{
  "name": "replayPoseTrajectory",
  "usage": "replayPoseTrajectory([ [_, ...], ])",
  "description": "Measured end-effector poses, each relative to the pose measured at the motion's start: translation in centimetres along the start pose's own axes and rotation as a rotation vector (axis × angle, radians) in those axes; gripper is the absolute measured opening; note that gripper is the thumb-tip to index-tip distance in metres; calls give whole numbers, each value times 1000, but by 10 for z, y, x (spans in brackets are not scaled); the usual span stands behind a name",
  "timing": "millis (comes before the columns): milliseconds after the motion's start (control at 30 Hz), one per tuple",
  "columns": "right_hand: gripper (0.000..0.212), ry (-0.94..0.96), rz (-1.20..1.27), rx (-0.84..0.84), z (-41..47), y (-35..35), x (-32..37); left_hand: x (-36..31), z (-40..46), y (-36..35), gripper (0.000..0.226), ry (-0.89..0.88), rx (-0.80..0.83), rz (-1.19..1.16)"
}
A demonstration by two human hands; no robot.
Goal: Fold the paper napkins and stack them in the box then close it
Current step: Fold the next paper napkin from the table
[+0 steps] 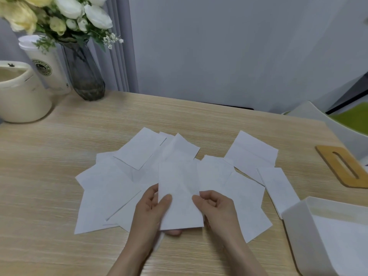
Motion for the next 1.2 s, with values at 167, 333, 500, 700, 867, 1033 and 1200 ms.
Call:
replayPoseTrajectory([
  [167,3,53,-117,-57,7,16,0,0,1,2,19,-39,-29,14],
  [333,19,89,-457,-261,15,63,-1,4,4,2,19,-25,-1,-31],
  [500,37,18,-541,-208,23,64,-10,8,7,5,19,-20,-14,-15],
  [700,24,43,-561,-178,28,58,-8,9,8,9,23,-11,-40,30],
  [867,9,49,-554,-207,28,65,-7,4,5,5,21,-19,-44,30],
  [1033,12,125,-388,-278,23,83,4,3,3,4,19,-19,-40,29],
  [1200,9,122,-143,-288,20,95,14,3,4,4,20,-16,-34,10],
])
Point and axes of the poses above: each hand's wrist, its own z-axis towards the middle knuckle, its own y-axis out of the back of the hand, x = y × z, the point moved 9 cm from there along z, towards the middle knuckle, and after that the axes turned 6 degrees about y, right-handed, at the moved point
